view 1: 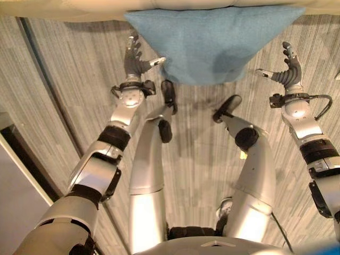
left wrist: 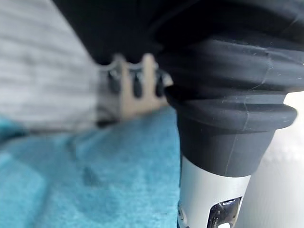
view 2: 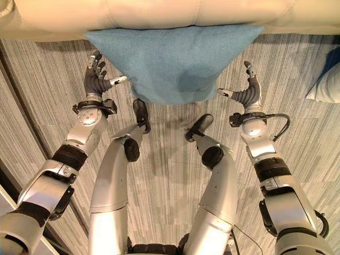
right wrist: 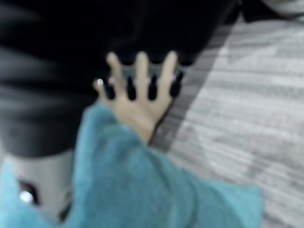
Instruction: Pick up all the scattered cushions and arrange them neatly on the sofa.
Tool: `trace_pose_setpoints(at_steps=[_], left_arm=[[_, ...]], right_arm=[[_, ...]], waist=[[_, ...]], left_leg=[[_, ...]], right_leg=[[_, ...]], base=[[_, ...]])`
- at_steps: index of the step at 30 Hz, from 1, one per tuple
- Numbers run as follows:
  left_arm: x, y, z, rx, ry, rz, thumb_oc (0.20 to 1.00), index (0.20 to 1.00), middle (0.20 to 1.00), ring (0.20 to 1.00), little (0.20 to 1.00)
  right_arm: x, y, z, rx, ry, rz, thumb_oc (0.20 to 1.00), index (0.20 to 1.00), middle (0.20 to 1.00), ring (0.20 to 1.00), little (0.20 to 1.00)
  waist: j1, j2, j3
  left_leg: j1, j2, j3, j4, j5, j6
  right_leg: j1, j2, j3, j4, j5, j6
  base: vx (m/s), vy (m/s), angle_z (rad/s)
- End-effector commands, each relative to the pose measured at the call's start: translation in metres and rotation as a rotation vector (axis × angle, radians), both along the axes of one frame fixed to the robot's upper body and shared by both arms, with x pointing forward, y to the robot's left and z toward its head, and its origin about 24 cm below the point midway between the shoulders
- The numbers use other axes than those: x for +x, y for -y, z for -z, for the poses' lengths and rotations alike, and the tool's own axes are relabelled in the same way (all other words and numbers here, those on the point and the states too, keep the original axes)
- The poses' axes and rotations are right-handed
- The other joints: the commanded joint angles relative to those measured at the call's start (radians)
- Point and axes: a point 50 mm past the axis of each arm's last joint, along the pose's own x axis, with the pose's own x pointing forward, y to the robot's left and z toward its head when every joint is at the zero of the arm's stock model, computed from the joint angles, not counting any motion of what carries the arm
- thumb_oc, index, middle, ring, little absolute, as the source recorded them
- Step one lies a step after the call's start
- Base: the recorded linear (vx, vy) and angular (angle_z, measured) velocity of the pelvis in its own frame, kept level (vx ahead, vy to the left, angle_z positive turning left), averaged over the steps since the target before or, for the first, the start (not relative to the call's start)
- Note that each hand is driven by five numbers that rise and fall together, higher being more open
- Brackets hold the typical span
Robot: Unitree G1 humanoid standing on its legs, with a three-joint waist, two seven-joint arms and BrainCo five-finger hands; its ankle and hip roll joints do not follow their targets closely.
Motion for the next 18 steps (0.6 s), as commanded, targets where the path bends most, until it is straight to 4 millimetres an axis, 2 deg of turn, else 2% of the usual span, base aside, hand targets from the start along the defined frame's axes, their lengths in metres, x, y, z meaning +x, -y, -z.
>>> trace_pose_setpoints(at_steps=[1, 2, 5, 8, 11, 13, 14, 16, 17, 18], left_arm=[[-0.005, -0.011, -0.004, -0.013, 0.043, -0.030, 1.000, 1.000, 1.000, 1.000, 1.000], [-0.003, -0.007, -0.015, -0.022, 0.064, -0.028, 1.000, 1.000, 1.000, 1.000, 1.000], [-0.001, -0.006, -0.020, -0.021, 0.072, -0.029, 1.000, 1.000, 1.000, 1.000, 1.000], [0.001, 0.006, -0.035, -0.020, 0.106, -0.003, 1.000, 1.000, 1.000, 1.000, 1.000], [0.002, 0.014, -0.042, -0.025, 0.124, 0.015, 1.000, 1.000, 1.000, 1.000, 1.000], [0.001, 0.027, -0.050, -0.022, 0.148, 0.054, 1.000, 1.000, 1.000, 1.000, 1.000], [0.001, 0.027, -0.050, -0.023, 0.149, 0.054, 1.000, 1.000, 1.000, 1.000, 1.000], [-0.001, 0.045, -0.055, -0.043, 0.165, 0.097, 1.000, 1.000, 1.000, 1.000, 1.000], [-0.002, 0.062, -0.058, -0.062, 0.174, 0.132, 1.000, 1.000, 1.000, 1.000, 1.000], [-0.002, 0.062, -0.058, -0.062, 0.175, 0.131, 1.000, 1.000, 1.000, 1.000, 1.000]], right_arm=[[-0.004, 0.003, -0.009, -0.009, 0.041, -0.028, 1.000, 1.000, 1.000, 1.000, 1.000], [0.001, -0.004, -0.024, -0.021, 0.075, -0.048, 1.000, 1.000, 1.000, 1.000, 1.000], [0.005, -0.009, -0.033, -0.029, 0.086, -0.057, 1.000, 1.000, 1.000, 1.000, 1.000], [0.012, -0.027, -0.059, -0.060, 0.142, -0.099, 1.000, 1.000, 1.000, 1.000, 1.000], [0.016, -0.034, -0.067, -0.065, 0.150, -0.106, 1.000, 1.000, 1.000, 1.000, 1.000], [0.020, -0.041, -0.078, -0.088, 0.165, -0.103, 1.000, 1.000, 1.000, 1.000, 1.000], [0.020, -0.041, -0.078, -0.089, 0.166, -0.103, 1.000, 1.000, 1.000, 1.000, 1.000], [0.024, -0.050, -0.087, -0.054, 0.182, -0.106, 1.000, 1.000, 1.000, 1.000, 1.000], [0.027, -0.071, -0.095, -0.030, 0.207, -0.160, 1.000, 1.000, 1.000, 1.000, 1.000], [0.027, -0.071, -0.096, -0.031, 0.208, -0.159, 1.000, 1.000, 1.000, 1.000, 1.000]], waist=[[-0.014, 0.009, -0.028], [-0.013, 0.011, -0.028], [-0.012, 0.011, -0.028], [-0.006, 0.014, -0.028], [-0.005, 0.018, -0.028], [0.001, 0.022, -0.027], [0.001, 0.022, -0.027], [0.007, 0.028, -0.027], [0.014, 0.032, -0.028], [0.013, 0.032, -0.028]], left_leg=[[0.035, 0.013, -0.063, -0.107, 0.100, -0.144], [0.012, 0.013, -0.059, -0.086, 0.097, -0.144], [-0.011, 0.013, -0.061, -0.064, 0.093, -0.143], [-0.049, 0.012, -0.058, -0.032, 0.090, -0.142], [-0.069, 0.010, -0.061, -0.018, 0.086, -0.141], [-0.085, 0.009, -0.063, -0.007, 0.087, -0.141], [-0.087, 0.009, -0.063, -0.007, 0.087, -0.141], [-0.101, 0.001, -0.066, 0.005, 0.088, -0.141], [-0.112, 0.003, -0.069, 0.014, 0.090, -0.140], [-0.113, 0.003, -0.069, 0.015, 0.089, -0.140]], right_leg=[[0.021, -0.127, 0.158, 0.091, 0.013, 0.199], [-0.003, -0.125, 0.170, 0.104, 0.010, 0.196], [-0.027, -0.124, 0.184, 0.119, 0.008, 0.193], [-0.072, -0.123, 0.205, 0.150, 0.003, 0.190], [-0.096, -0.123, 0.218, 0.162, -0.002, 0.188], [-0.112, -0.122, 0.227, 0.173, -0.007, 0.185], [-0.114, -0.122, 0.228, 0.174, -0.007, 0.185], [-0.128, -0.122, 0.235, 0.186, -0.012, 0.182], [-0.143, -0.118, 0.244, 0.195, -0.014, 0.178], [-0.144, -0.117, 0.245, 0.196, -0.014, 0.178]], base=[[0.05, 0.020, -0.02], [0.05, 0.024, -0.03], [0.03, 0.041, -0.01], [0.04, 0.035, -0.06], [0.03, 0.014, -0.05], [0.00, 0.000, 0.00], [0.00, 0.000, 0.00], [0.00, 0.000, 0.00], [0.00, 0.000, 0.00], [0.00, 0.000, 0.00]])
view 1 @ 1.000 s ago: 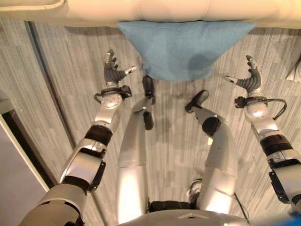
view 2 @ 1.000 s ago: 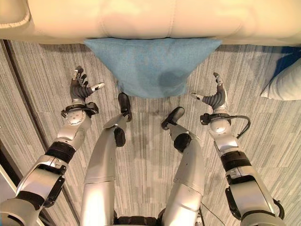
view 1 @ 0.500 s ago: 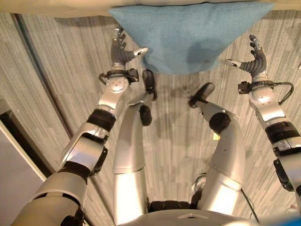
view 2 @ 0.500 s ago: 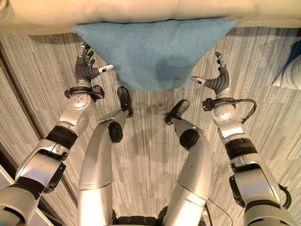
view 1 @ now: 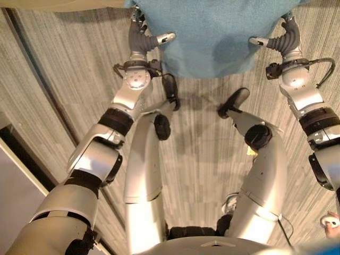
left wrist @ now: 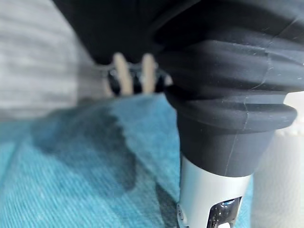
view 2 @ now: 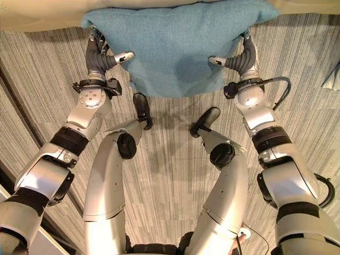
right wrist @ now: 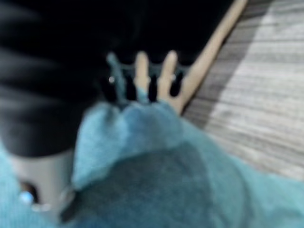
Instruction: Pick up all the scattered cushions and arrange them neatly on the sofa.
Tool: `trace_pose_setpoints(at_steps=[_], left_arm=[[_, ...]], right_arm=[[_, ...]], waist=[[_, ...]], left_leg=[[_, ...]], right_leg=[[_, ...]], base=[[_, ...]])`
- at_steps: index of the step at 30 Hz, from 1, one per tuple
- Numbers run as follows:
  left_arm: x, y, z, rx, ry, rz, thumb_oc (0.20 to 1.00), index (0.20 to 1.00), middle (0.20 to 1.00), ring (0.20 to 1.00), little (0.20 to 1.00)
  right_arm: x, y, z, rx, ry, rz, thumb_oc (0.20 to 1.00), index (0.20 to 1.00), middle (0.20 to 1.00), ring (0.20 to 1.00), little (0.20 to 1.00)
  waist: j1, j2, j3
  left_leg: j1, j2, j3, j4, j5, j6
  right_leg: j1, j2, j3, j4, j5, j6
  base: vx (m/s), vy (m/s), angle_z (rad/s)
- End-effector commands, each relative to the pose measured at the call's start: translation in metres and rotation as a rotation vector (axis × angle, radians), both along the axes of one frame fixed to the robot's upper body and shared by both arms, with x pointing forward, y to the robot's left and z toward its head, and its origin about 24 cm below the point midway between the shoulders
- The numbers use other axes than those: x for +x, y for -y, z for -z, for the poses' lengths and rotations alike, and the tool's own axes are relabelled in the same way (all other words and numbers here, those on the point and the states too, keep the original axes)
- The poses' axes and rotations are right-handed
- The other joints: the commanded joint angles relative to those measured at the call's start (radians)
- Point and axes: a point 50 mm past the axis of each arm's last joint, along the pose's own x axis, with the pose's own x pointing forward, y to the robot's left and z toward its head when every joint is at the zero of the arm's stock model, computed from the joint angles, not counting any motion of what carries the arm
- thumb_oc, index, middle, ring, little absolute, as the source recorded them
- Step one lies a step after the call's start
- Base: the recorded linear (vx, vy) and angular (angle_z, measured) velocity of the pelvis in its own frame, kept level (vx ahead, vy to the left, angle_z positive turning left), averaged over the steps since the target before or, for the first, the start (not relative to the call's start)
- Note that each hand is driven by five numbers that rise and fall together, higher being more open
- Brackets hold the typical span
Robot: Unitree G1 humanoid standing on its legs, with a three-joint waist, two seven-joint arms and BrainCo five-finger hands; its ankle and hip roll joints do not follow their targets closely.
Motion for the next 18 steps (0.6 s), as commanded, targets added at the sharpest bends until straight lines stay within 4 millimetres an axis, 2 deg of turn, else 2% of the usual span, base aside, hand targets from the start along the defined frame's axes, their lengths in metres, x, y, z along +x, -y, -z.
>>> trace_pose_setpoints(at_steps=[1, 2, 3, 4, 8, 9, 10, 11, 12, 18], left_arm=[[-0.006, 0.023, -0.015, -0.025, 0.078, 0.068, 1.000, 1.000, 1.000, 1.000, 1.000], [-0.008, 0.038, -0.016, -0.047, 0.079, 0.096, 1.000, 1.000, 1.000, 1.000, 1.000], [-0.008, 0.038, -0.016, -0.047, 0.080, 0.095, 1.000, 1.000, 1.000, 1.000, 1.000], [-0.009, 0.050, -0.019, -0.072, 0.082, 0.115, 1.000, 1.000, 1.000, 1.000, 1.000], [-0.011, 0.060, -0.026, -0.061, 0.096, 0.122, 1.000, 1.000, 1.000, 1.000, 1.000], [-0.012, 0.061, -0.030, -0.044, 0.110, 0.129, 1.000, 1.000, 1.000, 1.000, 1.000], [-0.013, 0.061, -0.033, -0.038, 0.125, 0.132, 0.758, 0.758, 0.758, 0.758, 0.758], [-0.014, 0.060, -0.035, -0.041, 0.134, 0.132, 0.285, 0.285, 0.285, 0.285, 0.285], [-0.015, 0.059, -0.037, -0.066, 0.142, 0.139, 0.200, 0.200, 0.200, 0.200, 0.200], [-0.020, 0.051, -0.044, -0.084, 0.188, 0.136, 0.200, 0.200, 0.200, 0.200, 0.200]], right_arm=[[-0.001, -0.038, -0.027, 0.005, 0.104, -0.129, 1.000, 1.000, 1.000, 1.000, 1.000], [0.000, -0.057, -0.032, 0.027, 0.125, -0.176, 1.000, 1.000, 1.000, 1.000, 1.000], [0.000, -0.057, -0.032, 0.027, 0.126, -0.175, 1.000, 1.000, 1.000, 1.000, 1.000], [-0.001, -0.078, -0.036, 0.071, 0.145, -0.229, 1.000, 1.000, 1.000, 1.000, 1.000], [-0.004, -0.100, -0.046, 0.083, 0.174, -0.292, 1.000, 1.000, 1.000, 1.000, 1.000], [-0.006, -0.108, -0.050, 0.066, 0.185, -0.317, 0.915, 0.915, 0.915, 0.915, 0.915], [-0.008, -0.113, -0.054, 0.060, 0.198, -0.337, 0.523, 0.523, 0.523, 0.523, 0.523], [-0.010, -0.118, -0.056, 0.059, 0.205, -0.356, 0.200, 0.200, 0.200, 0.200, 0.200], [-0.013, -0.125, -0.062, 0.036, 0.223, -0.381, 0.200, 0.200, 0.200, 0.200, 0.200], [-0.021, -0.128, -0.071, 0.043, 0.279, -0.401, 0.200, 0.200, 0.200, 0.200, 0.200]], waist=[[0.005, 0.032, -0.028], [0.010, 0.034, -0.028], [0.010, 0.034, -0.028], [0.014, 0.037, -0.028], [0.020, 0.043, -0.028], [0.022, 0.045, -0.028], [0.025, 0.048, -0.028], [0.026, 0.049, -0.028], [0.031, 0.049, -0.028], [0.039, 0.055, -0.038]], left_leg=[[0.015, -0.011, -0.092, -0.118, 0.131, -0.165], [0.008, -0.012, -0.095, -0.110, 0.131, -0.163], [0.006, -0.012, -0.095, -0.109, 0.131, -0.163], [0.002, -0.012, -0.095, -0.106, 0.133, -0.162], [-0.003, -0.013, -0.097, -0.104, 0.135, -0.160], [-0.005, -0.013, -0.098, -0.102, 0.137, -0.160], [-0.004, -0.013, -0.099, -0.100, 0.139, -0.160], [-0.007, -0.013, -0.102, -0.096, 0.139, -0.159], [-0.008, -0.013, -0.108, -0.088, 0.142, -0.160], [0.005, -0.015, -0.120, -0.105, 0.155, -0.165]], right_leg=[[0.011, -0.093, 0.176, 0.087, -0.009, 0.183], [0.003, -0.092, 0.181, 0.094, -0.009, 0.180], [0.001, -0.092, 0.182, 0.095, -0.010, 0.180], [-0.005, -0.092, 0.185, 0.097, -0.010, 0.179], [-0.013, -0.087, 0.189, 0.100, -0.009, 0.178], [-0.015, -0.083, 0.192, 0.102, -0.008, 0.176], [-0.016, -0.081, 0.193, 0.106, -0.009, 0.175], [-0.018, -0.081, 0.196, 0.110, -0.010, 0.173], [-0.021, -0.080, 0.199, 0.119, -0.014, 0.168], [-0.001, -0.065, 0.192, 0.117, -0.013, 0.168]], base=[[0.00, 0.000, 0.00], [0.00, 0.000, 0.00], [0.00, 0.000, 0.00], [0.00, 0.000, 0.00], [0.00, 0.000, 0.00], [0.00, 0.000, 0.00], [0.00, 0.000, 0.00], [0.00, 0.000, 0.00], [0.00, 0.000, 0.00], [0.00, -0.005, 0.00]])
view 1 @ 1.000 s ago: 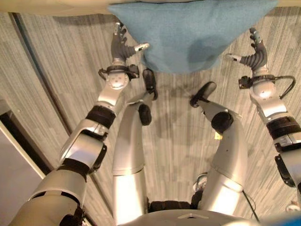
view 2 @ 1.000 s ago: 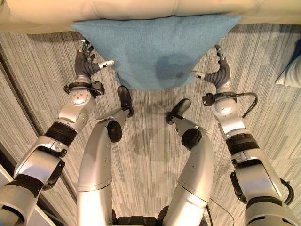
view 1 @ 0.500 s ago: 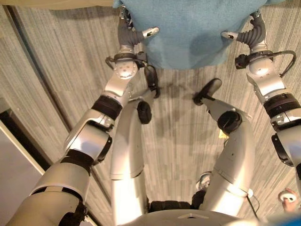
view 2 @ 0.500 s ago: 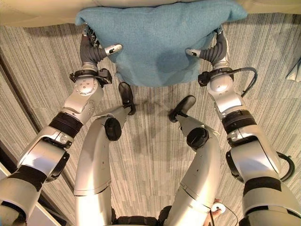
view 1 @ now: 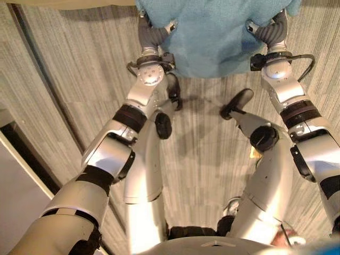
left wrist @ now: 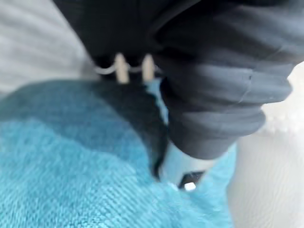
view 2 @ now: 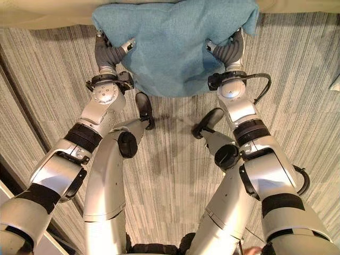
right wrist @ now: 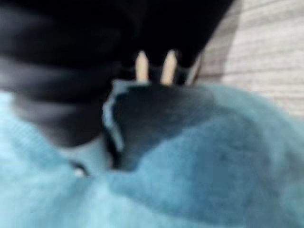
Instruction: Pick up all the scattered cushions and arrange them neatly on the sofa.
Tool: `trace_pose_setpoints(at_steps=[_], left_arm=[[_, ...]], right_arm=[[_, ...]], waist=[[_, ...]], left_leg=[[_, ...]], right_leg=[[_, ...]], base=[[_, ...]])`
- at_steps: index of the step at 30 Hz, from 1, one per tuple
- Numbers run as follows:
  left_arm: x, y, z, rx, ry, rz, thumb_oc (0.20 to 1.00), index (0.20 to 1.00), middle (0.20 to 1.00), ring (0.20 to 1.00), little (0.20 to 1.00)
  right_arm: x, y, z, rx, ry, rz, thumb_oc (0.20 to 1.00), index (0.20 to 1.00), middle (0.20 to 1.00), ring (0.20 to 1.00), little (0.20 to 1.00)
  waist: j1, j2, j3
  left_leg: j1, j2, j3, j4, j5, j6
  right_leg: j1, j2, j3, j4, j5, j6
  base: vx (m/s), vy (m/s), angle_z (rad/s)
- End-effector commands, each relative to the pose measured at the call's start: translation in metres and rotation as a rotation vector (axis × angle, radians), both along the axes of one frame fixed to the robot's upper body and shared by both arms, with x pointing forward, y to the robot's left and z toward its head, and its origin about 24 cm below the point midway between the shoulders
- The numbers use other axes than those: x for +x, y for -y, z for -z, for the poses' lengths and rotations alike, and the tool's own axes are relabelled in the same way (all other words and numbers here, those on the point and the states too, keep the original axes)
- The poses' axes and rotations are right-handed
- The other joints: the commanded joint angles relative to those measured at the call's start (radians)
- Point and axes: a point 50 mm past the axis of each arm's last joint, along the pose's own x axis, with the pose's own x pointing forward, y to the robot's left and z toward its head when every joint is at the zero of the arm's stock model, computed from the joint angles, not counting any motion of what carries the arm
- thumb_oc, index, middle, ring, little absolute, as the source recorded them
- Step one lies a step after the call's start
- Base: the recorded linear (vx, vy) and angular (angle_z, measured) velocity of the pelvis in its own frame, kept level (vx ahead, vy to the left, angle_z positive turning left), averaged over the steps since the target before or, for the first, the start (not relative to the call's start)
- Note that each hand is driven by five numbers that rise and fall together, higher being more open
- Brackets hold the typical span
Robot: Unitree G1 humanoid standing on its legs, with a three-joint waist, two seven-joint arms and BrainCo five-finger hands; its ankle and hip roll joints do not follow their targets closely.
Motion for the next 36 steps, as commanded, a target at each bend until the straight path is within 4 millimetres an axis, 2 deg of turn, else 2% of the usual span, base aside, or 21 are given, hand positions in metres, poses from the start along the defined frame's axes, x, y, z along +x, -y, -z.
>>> trace_pose_setpoints(at_steps=[1, 3, 6, 11, 13, 16, 17, 19, 20, 22, 24, 26, 27, 28, 29, 30, 31, 32, 36], left_arm=[[-0.021, 0.033, -0.035, 0.023, 0.193, 0.145, 0.200, 0.200, 0.200, 0.200, 0.200], [-0.024, 0.027, -0.039, 0.055, 0.228, 0.163, 0.200, 0.200, 0.200, 0.200, 0.200], [-0.027, 0.024, -0.037, 0.007, 0.233, 0.186, 0.200, 0.200, 0.200, 0.200, 0.200], [-0.033, 0.020, -0.025, 0.006, 0.236, 0.202, 0.200, 0.200, 0.200, 0.200, 0.200], [-0.036, 0.022, -0.010, -0.026, 0.204, 0.228, 0.200, 0.200, 0.200, 0.200, 0.200], [-0.048, 0.017, 0.033, -0.036, 0.130, 0.266, 0.200, 0.200, 0.200, 0.200, 0.200], [-0.048, 0.017, 0.035, -0.035, 0.125, 0.267, 0.200, 0.200, 0.200, 0.200, 0.200], [-0.057, 0.014, 0.054, -0.003, 0.097, 0.289, 0.200, 0.200, 0.200, 0.200, 0.200], [-0.057, 0.013, 0.056, -0.001, 0.092, 0.289, 0.200, 0.200, 0.200, 0.200, 0.200], [-0.062, 0.008, 0.073, 0.033, 0.054, 0.297, 0.200, 0.200, 0.200, 0.200, 0.200], [-0.075, 0.002, 0.107, 0.032, -0.029, 0.313, 0.200, 0.200, 0.200, 0.200, 0.200], [-0.078, 0.003, 0.113, 0.035, -0.042, 0.322, 0.200, 0.200, 0.200, 0.200, 0.200], [-0.081, 0.000, 0.118, 0.039, -0.054, 0.323, 0.200, 0.200, 0.200, 0.200, 0.200], [-0.089, -0.002, 0.133, 0.015, -0.102, 0.332, 0.200, 0.200, 0.200, 0.200, 0.200], [-0.091, -0.002, 0.136, 0.019, -0.112, 0.338, 0.200, 0.200, 0.200, 0.200, 0.200], [-0.093, -0.003, 0.143, 0.007, -0.138, 0.335, 0.200, 0.200, 0.200, 0.200, 0.200], [-0.093, -0.003, 0.143, 0.007, -0.139, 0.334, 0.200, 0.200, 0.200, 0.200, 0.200], [-0.098, -0.009, 0.152, -0.011, -0.168, 0.326, 0.200, 0.200, 0.200, 0.200, 0.200], [-0.104, -0.021, 0.161, -0.004, -0.198, 0.296, 0.200, 0.200, 0.200, 0.200, 0.200]], right_arm=[[-0.026, -0.086, -0.063, -0.110, 0.267, -0.327, 0.200, 0.200, 0.200, 0.200, 0.200], [-0.028, -0.080, -0.065, -0.184, 0.268, -0.324, 0.200, 0.200, 0.200, 0.200, 0.200], [-0.030, -0.070, -0.060, -0.177, 0.269, -0.304, 0.200, 0.200, 0.200, 0.200, 0.200], [-0.035, -0.059, -0.035, -0.126, 0.255, -0.303, 0.200, 0.200, 0.200, 0.200, 0.200], [-0.039, -0.059, -0.022, -0.117, 0.242, -0.316, 0.200, 0.200, 0.200, 0.200, 0.200], [-0.047, -0.051, 0.027, -0.101, 0.141, -0.330, 0.200, 0.200, 0.200, 0.200, 0.200], [-0.047, -0.051, 0.029, -0.100, 0.136, -0.330, 0.200, 0.200, 0.200, 0.200, 0.200], [-0.054, -0.049, 0.052, -0.100, 0.089, -0.350, 0.200, 0.200, 0.200, 0.200, 0.200], [-0.055, -0.049, 0.054, -0.098, 0.084, -0.350, 0.200, 0.200, 0.200, 0.200, 0.200], [-0.062, -0.048, 0.069, -0.113, 0.052, -0.366, 0.200, 0.200, 0.200, 0.200, 0.200], [-0.076, -0.045, 0.102, -0.043, -0.022, -0.385, 0.200, 0.200, 0.200, 0.200, 0.200], [-0.080, -0.046, 0.111, -0.012, -0.043, -0.396, 0.200, 0.200, 0.200, 0.200, 0.200], [-0.084, -0.042, 0.120, 0.004, -0.069, -0.392, 0.200, 0.200, 0.200, 0.200, 0.200], [-0.093, -0.045, 0.136, 0.049, -0.114, -0.408, 0.200, 0.200, 0.200, 0.200, 0.200], [-0.094, -0.043, 0.141, 0.048, -0.131, -0.400, 0.200, 0.200, 0.200, 0.200, 0.200], [-0.096, -0.045, 0.146, 0.057, -0.145, -0.403, 0.200, 0.200, 0.200, 0.200, 0.200], [-0.096, -0.045, 0.146, 0.057, -0.146, -0.403, 0.200, 0.200, 0.200, 0.200, 0.200], [-0.099, -0.045, 0.151, 0.064, -0.164, -0.409, 0.200, 0.200, 0.200, 0.200, 0.200], [-0.104, -0.041, 0.159, 0.067, -0.196, -0.408, 0.200, 0.200, 0.200, 0.200, 0.200]], waist=[[0.018, 0.054, -0.043], [0.024, 0.055, -0.057], [0.025, 0.051, -0.070], [0.026, 0.046, -0.095], [0.027, 0.041, -0.110], [0.038, 0.034, -0.142], [0.039, 0.035, -0.140], [0.046, 0.028, -0.163], [0.047, 0.031, -0.157], [0.052, 0.026, -0.177], [0.051, 0.022, -0.197], [0.048, 0.020, -0.202], [0.049, 0.018, -0.205], [0.046, 0.014, -0.227], [0.039, 0.010, -0.235], [0.029, 0.009, -0.239], [0.030, 0.008, -0.236], [0.015, 0.014, -0.243], [0.012, 0.032, -0.258]], left_leg=[[0.038, -0.030, -0.123, -0.164, 0.159, -0.157], [0.075, -0.026, -0.133, -0.206, 0.172, -0.165], [0.130, -0.022, -0.141, -0.263, 0.186, -0.171], [0.251, -0.012, -0.149, -0.374, 0.209, -0.180], [0.316, -0.003, -0.152, -0.419, 0.217, -0.184], [0.506, 0.016, -0.152, -0.534, 0.238, -0.200], [0.517, 0.016, -0.153, -0.541, 0.240, -0.200], [0.637, 0.015, -0.137, -0.607, 0.257, -0.211], [0.656, 0.016, -0.138, -0.618, 0.261, -0.213], [0.738, 0.015, -0.126, -0.665, 0.269, -0.219], [0.946, 0.006, -0.099, -0.728, 0.264, -0.226], [0.998, -0.004, -0.092, -0.738, 0.258, -0.225], [1.038, -0.002, -0.083, -0.741, 0.251, -0.222], [1.127, -0.021, -0.061, -0.765, 0.220, -0.200], [1.159, -0.035, -0.053, -0.767, 0.207, -0.191], [1.195, -0.051, -0.037, -0.788, 0.212, -0.164], [1.203, -0.054, -0.034, -0.792, 0.213, -0.163], [1.263, -0.071, -0.019, -0.814, 0.202, -0.139], [1.346, -0.085, 0.011, -0.869, 0.193, -0.116]], right_leg=[[0.060, -0.060, 0.157, 0.042, 0.002, 0.193], [0.111, -0.041, 0.132, 0.006, 0.003, 0.195], [0.185, -0.021, 0.096, -0.049, 0.009, 0.202], [0.328, 0.008, 0.026, -0.153, 0.023, 0.211], [0.404, 0.022, -0.006, -0.204, 0.033, 0.216], [0.607, 0.047, -0.068, -0.329, 0.054, 0.228], [0.620, 0.049, -0.072, -0.336, 0.057, 0.229], [0.756, 0.070, -0.117, -0.422, 0.078, 0.238], [0.779, 0.075, -0.124, -0.436, 0.083, 0.239], [0.877, 0.089, -0.152, -0.502, 0.094, 0.243], [1.126, 0.121, -0.209, -0.647, 0.132, 0.262], [1.190, 0.131, -0.216, -0.681, 0.143, 0.267], [1.244, 0.131, -0.231, -0.708, 0.152, 0.274], [1.315, 0.121, -0.242, -0.721, 0.182, 0.299], [1.340, 0.110, -0.231, -0.709, 0.217, 0.314], [1.351, 0.096, -0.228, -0.698, 0.278, 0.319], [1.356, 0.093, -0.226, -0.698, 0.279, 0.321], [1.358, 0.089, -0.183, -0.639, 0.345, 0.338], [1.352, 0.113, -0.149, -0.562, 0.338, 0.340]], base=[[-0.02, -0.037, 0.01], [-0.04, -0.050, 0.02], [-0.05, -0.067, 0.04], [-0.04, -0.047, 0.02], [-0.02, -0.030, 0.01], [-0.03, -0.038, 0.02], [0.00, 0.000, 0.00], [0.04, -0.010, -0.02], [0.04, -0.016, -0.07], [0.09, -0.024, -0.04], [0.19, -0.005, -0.04], [0.14, 0.043, 0.05], [0.27, 0.147, 0.12], [0.28, 0.144, 0.07], [0.22, 0.237, 0.05], [0.07, 0.142, 0.08], [0.10, 0.236, 0.11], [0.13, 0.188, 0.09], [0.13, 0.155, -0.17]])
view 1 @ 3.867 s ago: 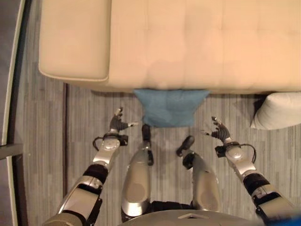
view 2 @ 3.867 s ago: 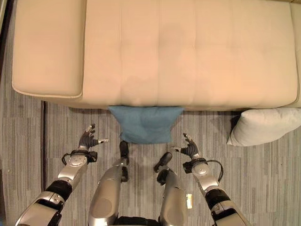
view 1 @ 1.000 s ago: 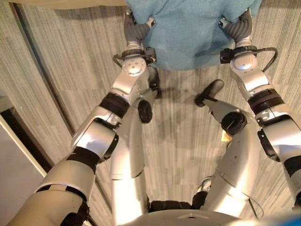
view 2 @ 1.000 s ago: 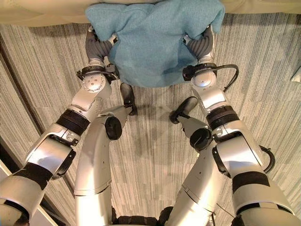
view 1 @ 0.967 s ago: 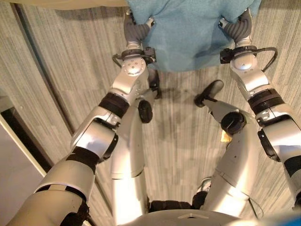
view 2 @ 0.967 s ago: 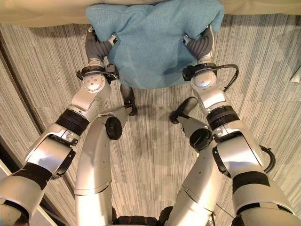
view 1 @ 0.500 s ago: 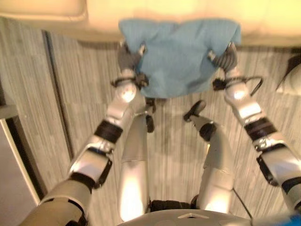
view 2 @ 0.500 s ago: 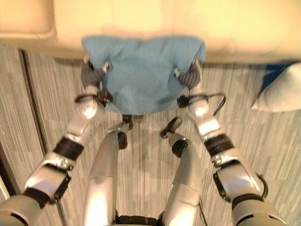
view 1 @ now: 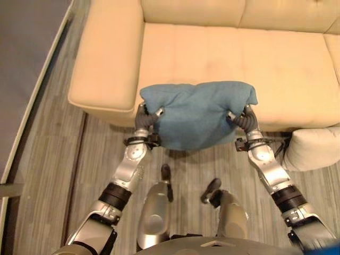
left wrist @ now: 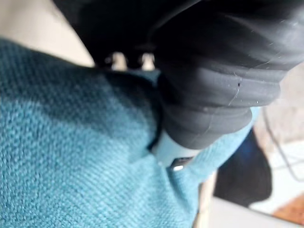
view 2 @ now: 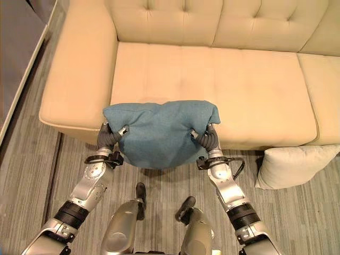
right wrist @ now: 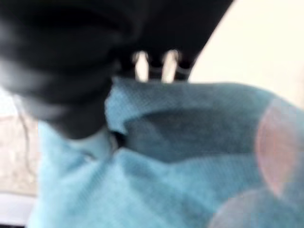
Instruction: Pick up all the scattered cushions and arrange them neatly on the sofa.
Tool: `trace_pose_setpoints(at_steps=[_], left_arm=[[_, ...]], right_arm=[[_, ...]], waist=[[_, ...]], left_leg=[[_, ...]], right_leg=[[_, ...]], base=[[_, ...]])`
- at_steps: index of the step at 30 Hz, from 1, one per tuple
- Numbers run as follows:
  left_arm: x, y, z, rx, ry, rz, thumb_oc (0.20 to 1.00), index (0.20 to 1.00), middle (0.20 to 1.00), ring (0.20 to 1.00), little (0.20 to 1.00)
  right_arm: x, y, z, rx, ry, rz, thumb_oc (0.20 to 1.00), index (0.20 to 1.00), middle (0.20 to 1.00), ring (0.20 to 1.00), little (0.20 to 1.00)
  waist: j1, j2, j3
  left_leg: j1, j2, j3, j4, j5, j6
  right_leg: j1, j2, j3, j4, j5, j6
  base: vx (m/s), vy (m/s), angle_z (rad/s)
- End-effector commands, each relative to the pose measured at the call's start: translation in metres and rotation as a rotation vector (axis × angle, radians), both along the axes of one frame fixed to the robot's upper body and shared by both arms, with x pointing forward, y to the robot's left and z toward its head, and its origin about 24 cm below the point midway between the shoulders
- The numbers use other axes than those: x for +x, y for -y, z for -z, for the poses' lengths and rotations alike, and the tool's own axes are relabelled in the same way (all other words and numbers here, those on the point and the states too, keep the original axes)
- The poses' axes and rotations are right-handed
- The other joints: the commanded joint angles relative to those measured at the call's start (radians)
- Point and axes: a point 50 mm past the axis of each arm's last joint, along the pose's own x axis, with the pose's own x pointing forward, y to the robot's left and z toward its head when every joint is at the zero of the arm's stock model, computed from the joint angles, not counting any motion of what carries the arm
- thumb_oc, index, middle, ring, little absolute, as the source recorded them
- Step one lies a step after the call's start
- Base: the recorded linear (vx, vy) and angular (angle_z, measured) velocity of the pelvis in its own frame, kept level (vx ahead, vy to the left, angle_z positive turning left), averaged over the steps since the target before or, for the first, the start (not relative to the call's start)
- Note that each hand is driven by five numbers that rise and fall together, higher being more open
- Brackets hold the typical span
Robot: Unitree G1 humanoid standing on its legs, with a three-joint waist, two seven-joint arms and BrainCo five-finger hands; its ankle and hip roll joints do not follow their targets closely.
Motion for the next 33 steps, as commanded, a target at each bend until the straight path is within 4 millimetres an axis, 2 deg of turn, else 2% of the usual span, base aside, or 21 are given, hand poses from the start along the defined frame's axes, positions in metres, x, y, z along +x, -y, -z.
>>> trace_pose_setpoints(at_steps=[1, 2, 3, 4, 5, 7, 11, 14, 15, 17, 18, 19, 20, 21, 22, 24, 25, 27, 29, 31, 33], left_arm=[[-0.011, 0.026, -0.028, -0.007, 0.174, 0.153, 0.200, 0.200, 0.200, 0.200, 0.200], [-0.012, 0.022, -0.025, -0.002, 0.163, 0.143, 0.200, 0.200, 0.200, 0.200, 0.200], [-0.012, 0.022, -0.025, -0.002, 0.162, 0.143, 0.200, 0.200, 0.200, 0.200, 0.200], [-0.014, 0.017, -0.018, -0.007, 0.140, 0.121, 0.200, 0.200, 0.200, 0.200, 0.200], [-0.015, 0.017, -0.018, -0.008, 0.138, 0.121, 0.200, 0.200, 0.200, 0.200, 0.200], [-0.021, 0.008, -0.007, 0.003, 0.095, 0.095, 0.200, 0.200, 0.200, 0.200, 0.200], [-0.029, 0.001, 0.003, 0.019, 0.058, 0.079, 0.200, 0.200, 0.200, 0.200, 0.200], [-0.037, 0.007, 0.019, 0.013, -0.003, 0.114, 0.200, 0.200, 0.200, 0.200, 0.200], [-0.037, 0.007, 0.019, 0.014, -0.003, 0.114, 0.200, 0.200, 0.200, 0.200, 0.200], [-0.041, 0.012, 0.025, -0.021, -0.027, 0.141, 0.200, 0.200, 0.200, 0.200, 0.200], [-0.042, 0.017, 0.028, -0.041, -0.039, 0.165, 0.200, 0.200, 0.200, 0.200, 0.200], [-0.042, 0.017, 0.028, -0.041, -0.039, 0.165, 0.200, 0.200, 0.200, 0.200, 0.200], [-0.042, 0.021, 0.031, -0.057, -0.056, 0.175, 0.200, 0.200, 0.200, 0.200, 0.200], [-0.042, 0.021, 0.031, -0.057, -0.056, 0.175, 0.200, 0.200, 0.200, 0.200, 0.200], [-0.041, 0.023, 0.032, -0.056, -0.067, 0.184, 0.200, 0.200, 0.200, 0.200, 0.200], [-0.040, 0.025, 0.031, -0.048, -0.063, 0.191, 0.200, 0.200, 0.200, 0.200, 0.200], [-0.039, 0.025, 0.031, -0.048, -0.063, 0.191, 0.200, 0.200, 0.200, 0.200, 0.200], [-0.037, 0.026, 0.029, -0.047, -0.056, 0.186, 0.200, 0.200, 0.200, 0.200, 0.200], [-0.037, 0.022, 0.028, -0.044, -0.051, 0.173, 0.200, 0.200, 0.200, 0.200, 0.200], [-0.038, 0.019, 0.029, -0.043, -0.053, 0.164, 0.200, 0.200, 0.200, 0.200, 0.200], [-0.039, 0.017, 0.028, -0.027, -0.052, 0.162, 0.200, 0.200, 0.200, 0.200, 0.200]], right_arm=[[-0.006, -0.022, -0.033, 0.079, 0.189, -0.145, 0.200, 0.200, 0.200, 0.200, 0.200], [-0.007, -0.017, -0.033, 0.072, 0.186, -0.134, 0.200, 0.200, 0.200, 0.200, 0.200], [-0.007, -0.017, -0.033, 0.072, 0.185, -0.134, 0.200, 0.200, 0.200, 0.200, 0.200], [-0.009, -0.010, -0.028, 0.067, 0.170, -0.119, 0.200, 0.200, 0.200, 0.200, 0.200], [-0.010, -0.010, -0.028, 0.067, 0.168, -0.119, 0.200, 0.200, 0.200, 0.200, 0.200], [-0.014, -0.004, -0.020, 0.059, 0.136, -0.106, 0.200, 0.200, 0.200, 0.200, 0.200], [-0.018, 0.001, -0.014, 0.049, 0.112, -0.096, 0.200, 0.200, 0.200, 0.200, 0.200], [-0.026, 0.010, -0.003, 0.037, 0.070, -0.080, 0.200, 0.200, 0.200, 0.200, 0.200], [-0.026, 0.010, -0.003, 0.037, 0.070, -0.080, 0.200, 0.200, 0.200, 0.200, 0.200], [-0.030, 0.017, 0.001, 0.030, 0.054, -0.062, 0.200, 0.200, 0.200, 0.200, 0.200], [-0.031, 0.023, 0.001, 0.035, 0.053, -0.046, 0.200, 0.200, 0.200, 0.200, 0.200], [-0.031, 0.023, 0.001, 0.035, 0.053, -0.046, 0.200, 0.200, 0.200, 0.200, 0.200], [-0.032, 0.024, 0.002, 0.042, 0.051, -0.038, 0.200, 0.200, 0.200, 0.200, 0.200], [-0.032, 0.024, 0.002, 0.042, 0.051, -0.038, 0.200, 0.200, 0.200, 0.200, 0.200], [-0.033, 0.026, 0.003, 0.060, 0.048, -0.022, 0.200, 0.200, 0.200, 0.200, 0.200], [-0.033, 0.027, 0.003, 0.055, 0.050, -0.021, 0.200, 0.200, 0.200, 0.200, 0.200], [-0.033, 0.027, 0.002, 0.055, 0.050, -0.020, 0.200, 0.200, 0.200, 0.200, 0.200], [-0.031, 0.027, 0.000, 0.056, 0.063, -0.011, 0.200, 0.200, 0.200, 0.200, 0.200], [-0.029, 0.024, 0.000, 0.063, 0.063, -0.017, 0.200, 0.200, 0.200, 0.200, 0.200], [-0.029, 0.020, 0.002, 0.066, 0.058, -0.027, 0.200, 0.200, 0.200, 0.200, 0.200], [-0.028, 0.017, 0.002, 0.068, 0.058, -0.033, 0.200, 0.200, 0.200, 0.200, 0.200]], waist=[[-0.001, 0.027, -0.092], [-0.006, 0.024, -0.100], [-0.006, 0.026, -0.099], [-0.005, 0.023, -0.118], [-0.006, 0.026, -0.114], [-0.004, 0.022, -0.136], [-0.012, 0.021, -0.145], [-0.031, 0.010, -0.167], [-0.033, 0.009, -0.168], [-0.047, 0.013, -0.173], [-0.057, 0.011, -0.166], [-0.057, 0.012, -0.166], [-0.064, 0.014, -0.162], [-0.064, 0.014, -0.162], [-0.077, 0.026, -0.165], [-0.074, 0.030, -0.170], [-0.074, 0.030, -0.171], [-0.064, 0.029, -0.165], [-0.051, 0.028, -0.168], [-0.047, 0.023, -0.179], [-0.034, 0.012, -0.182]], left_leg=[[0.120, -0.026, 0.035, -0.167, 0.084, -0.042], [0.135, -0.037, 0.032, -0.186, 0.087, -0.049], [0.138, -0.036, 0.032, -0.188, 0.088, -0.049], [0.161, -0.048, 0.034, -0.211, 0.090, -0.061], [0.170, -0.045, 0.032, -0.213, 0.088, -0.064], [0.231, -0.044, 0.050, -0.247, 0.078, -0.080], [0.295, -0.045, 0.053, -0.274, 0.065, -0.084], [0.326, -0.045, 0.049, -0.238, 0.023, -0.102], [0.322, -0.045, 0.047, -0.237, 0.026, -0.101], [0.306, -0.013, 0.055, -0.160, 0.014, -0.139], [0.272, 0.031, 0.073, -0.052, 0.018, -0.164], [0.272, 0.031, 0.073, -0.052, 0.018, -0.164], [0.249, 0.073, 0.108, -0.020, 0.040, -0.171], [0.249, 0.073, 0.108, -0.020, 0.040, -0.171], [0.230, 0.122, 0.161, -0.084, 0.076, -0.176], [0.189, 0.147, 0.172, -0.156, 0.159, -0.186], [0.188, 0.146, 0.171, -0.159, 0.163, -0.187], [0.155, 0.182, 0.189, -0.256, 0.241, -0.197], [0.161, 0.167, 0.161, -0.261, 0.245, -0.192], [0.177, 0.154, 0.171, -0.260, 0.233, -0.185], [0.175, 0.130, 0.176, -0.218, 0.204, -0.171]], right_leg=[[0.078, -0.027, 0.071, 0.049, 0.096, 0.146], [0.081, 0.006, 0.084, -0.012, 0.077, 0.140], [0.085, 0.008, 0.083, -0.015, 0.079, 0.140], [0.079, 0.027, 0.072, -0.144, 0.069, 0.132], [0.091, 0.031, 0.069, -0.150, 0.069, 0.132], [0.113, 0.042, 0.022, -0.299, 0.108, 0.132], [0.118, 0.055, 0.011, -0.338, 0.135, 0.136], [0.183, 0.100, 0.033, -0.391, 0.115, 0.113], [0.183, 0.099, 0.031, -0.395, 0.118, 0.112], [0.233, 0.110, -0.015, -0.417, 0.096, 0.094], [0.266, 0.120, -0.043, -0.417, 0.064, 0.068], [0.266, 0.120, -0.043, -0.418, 0.064, 0.068], [0.287, 0.129, -0.069, -0.409, 0.031, 0.053], [0.287, 0.129, -0.070, -0.409, 0.031, 0.053], [0.313, 0.150, -0.074, -0.406, 0.001, 0.053], [0.331, 0.167, -0.072, -0.404, -0.020, 0.049], [0.329, 0.167, -0.073, -0.404, -0.021, 0.047], [0.353, 0.185, -0.064, -0.384, -0.055, 0.044], [0.377, 0.191, -0.047, -0.381, -0.065, 0.049], [0.406, 0.187, -0.032, -0.391, -0.071, 0.058], [0.421, 0.156, -0.020, -0.369, -0.076, 0.069]], base=[[0.12, 0.067, -0.26], [0.12, 0.066, -0.16], [0.15, -0.022, -0.10], [0.12, -0.023, -0.02], [0.18, -0.057, -0.10], [0.21, -0.085, -0.02], [0.21, -0.104, 0.12], [0.21, -0.158, 0.08], [0.19, -0.215, 0.34], [0.11, -0.216, 0.61], [0.07, -0.209, 0.62], [0.04, -0.241, 0.79], [0.02, -0.095, 0.54], [0.09, -0.117, 0.50], [0.14, -0.033, 0.22], [0.16, -0.019, 0.36], [0.11, 0.028, 0.30], [0.24, 0.031, 0.11], [0.28, 0.056, 0.02], [0.27, 0.114, -0.03], [0.23, 0.144, -0.12]])
